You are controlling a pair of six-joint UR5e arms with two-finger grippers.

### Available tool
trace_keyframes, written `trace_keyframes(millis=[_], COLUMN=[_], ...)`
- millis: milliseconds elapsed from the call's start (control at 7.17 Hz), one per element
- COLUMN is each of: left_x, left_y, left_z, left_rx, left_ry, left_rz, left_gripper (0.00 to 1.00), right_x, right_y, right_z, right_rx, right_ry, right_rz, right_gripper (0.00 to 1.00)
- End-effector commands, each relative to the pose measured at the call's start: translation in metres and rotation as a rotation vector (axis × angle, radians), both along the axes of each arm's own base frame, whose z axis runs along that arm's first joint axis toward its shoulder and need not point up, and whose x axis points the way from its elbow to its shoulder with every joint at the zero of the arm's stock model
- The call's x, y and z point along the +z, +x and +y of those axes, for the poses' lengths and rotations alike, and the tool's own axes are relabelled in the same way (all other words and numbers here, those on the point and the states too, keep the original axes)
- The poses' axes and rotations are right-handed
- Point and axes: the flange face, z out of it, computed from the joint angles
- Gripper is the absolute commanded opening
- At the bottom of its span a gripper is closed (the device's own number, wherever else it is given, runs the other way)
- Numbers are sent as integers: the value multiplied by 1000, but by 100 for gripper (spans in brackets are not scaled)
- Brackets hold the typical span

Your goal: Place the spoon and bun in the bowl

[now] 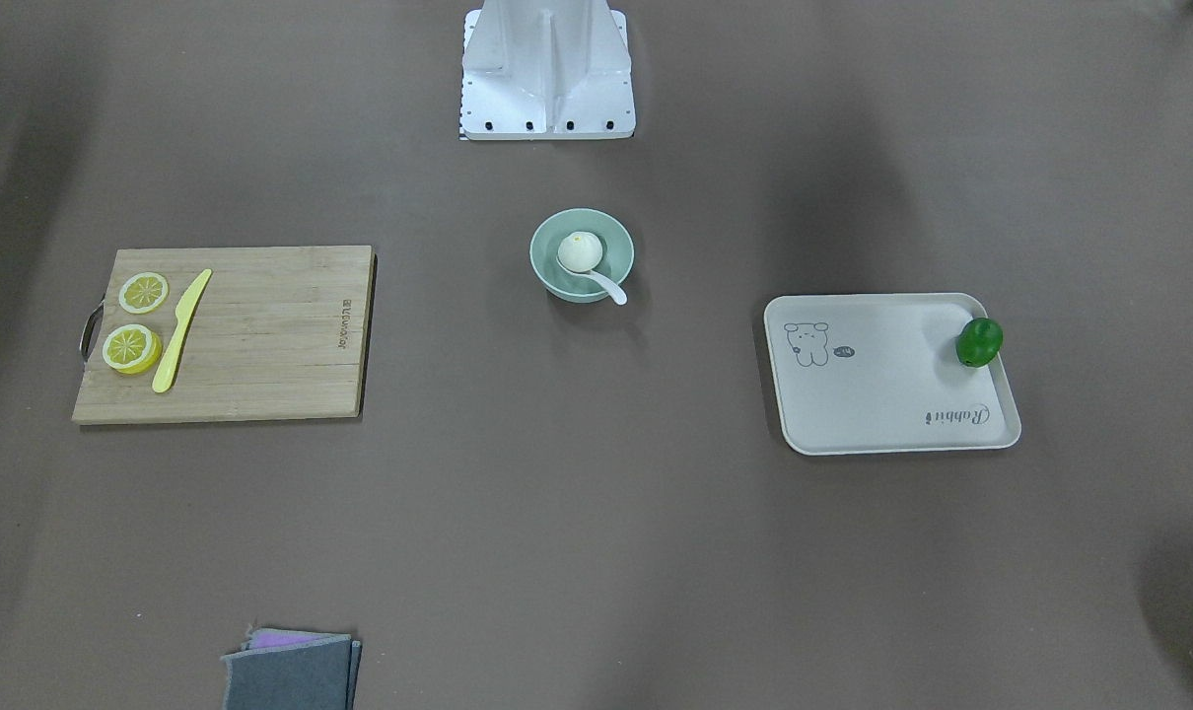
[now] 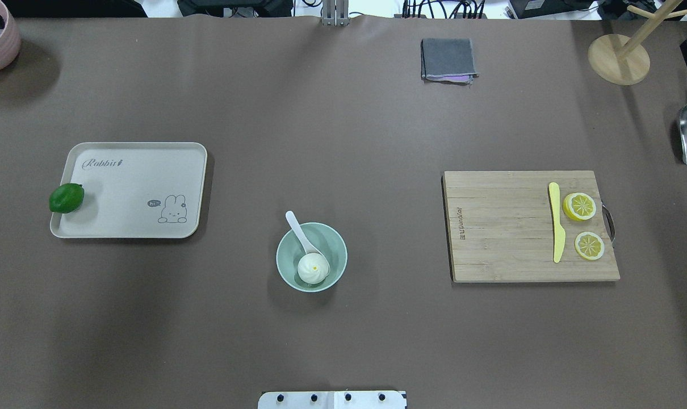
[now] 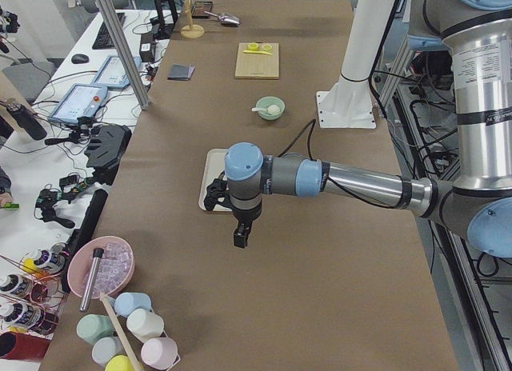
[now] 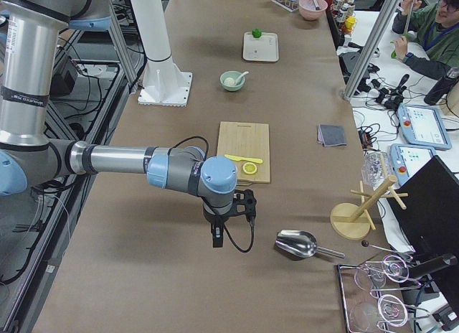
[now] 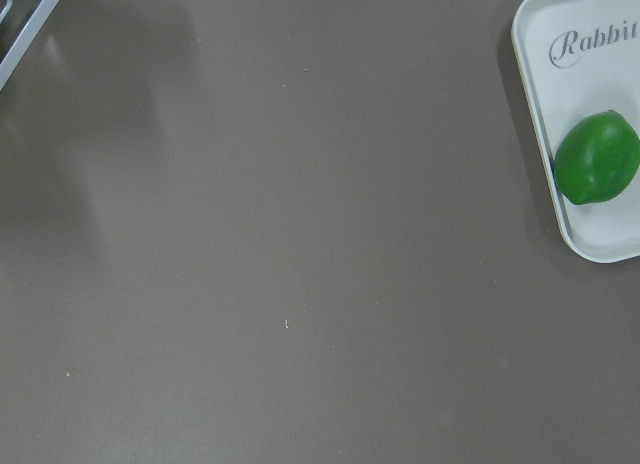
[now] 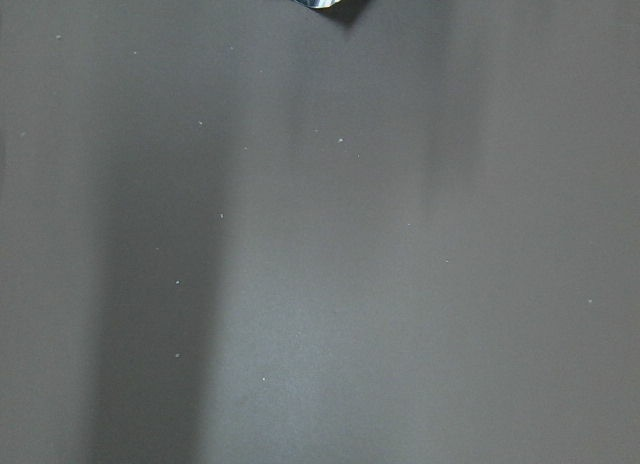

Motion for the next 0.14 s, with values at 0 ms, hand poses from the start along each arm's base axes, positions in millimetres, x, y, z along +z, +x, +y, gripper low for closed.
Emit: trace_keyframes(millis=[0], left_x=[0], left_y=[0], left_z=[0], left_rx=[1], left_ry=[1], left_rz=[0], left_gripper=[98], right_x=[1], right_y=[-1], right_z=[1], right_rx=[-2], right_ry=[-2], right_rz=[0], right_gripper=[100])
